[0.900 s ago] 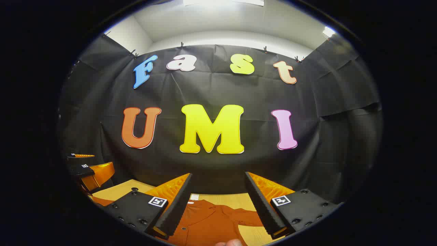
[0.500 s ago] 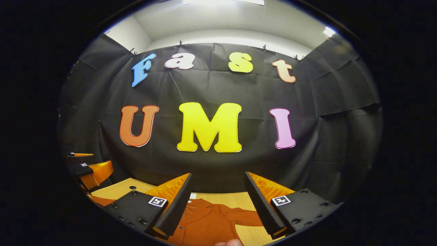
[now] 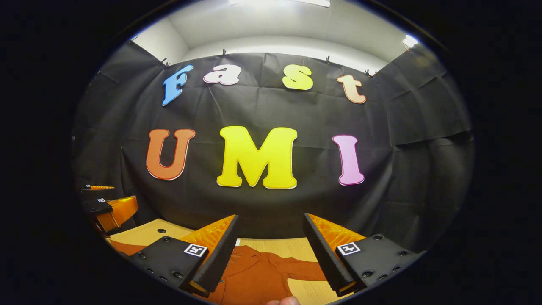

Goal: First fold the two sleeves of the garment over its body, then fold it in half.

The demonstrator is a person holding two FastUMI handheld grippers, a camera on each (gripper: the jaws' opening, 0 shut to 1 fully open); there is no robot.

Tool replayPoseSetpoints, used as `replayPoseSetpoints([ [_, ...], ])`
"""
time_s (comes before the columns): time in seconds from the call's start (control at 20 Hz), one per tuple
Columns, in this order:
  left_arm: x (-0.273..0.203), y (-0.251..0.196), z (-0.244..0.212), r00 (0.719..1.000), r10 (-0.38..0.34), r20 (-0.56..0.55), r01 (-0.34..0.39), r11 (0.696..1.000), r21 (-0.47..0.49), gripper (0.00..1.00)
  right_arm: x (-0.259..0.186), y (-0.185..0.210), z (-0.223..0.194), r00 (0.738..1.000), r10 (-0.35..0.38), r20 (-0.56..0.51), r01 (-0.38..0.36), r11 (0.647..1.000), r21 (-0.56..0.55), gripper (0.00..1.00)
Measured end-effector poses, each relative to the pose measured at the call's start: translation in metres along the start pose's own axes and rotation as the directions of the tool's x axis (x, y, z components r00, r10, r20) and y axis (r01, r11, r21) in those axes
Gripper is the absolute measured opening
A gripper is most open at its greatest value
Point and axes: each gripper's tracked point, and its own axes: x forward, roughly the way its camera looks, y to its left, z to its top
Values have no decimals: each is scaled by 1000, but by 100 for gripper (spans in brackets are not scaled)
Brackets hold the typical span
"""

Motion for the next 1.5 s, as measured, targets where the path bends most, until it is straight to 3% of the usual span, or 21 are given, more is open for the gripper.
replayPoseSetpoints([
  [1.5,-1,-21,-6,1000,1,-12,-1,1000,25,100,2,-31,-13,999,-10,-36,10,1000,-1,95],
])
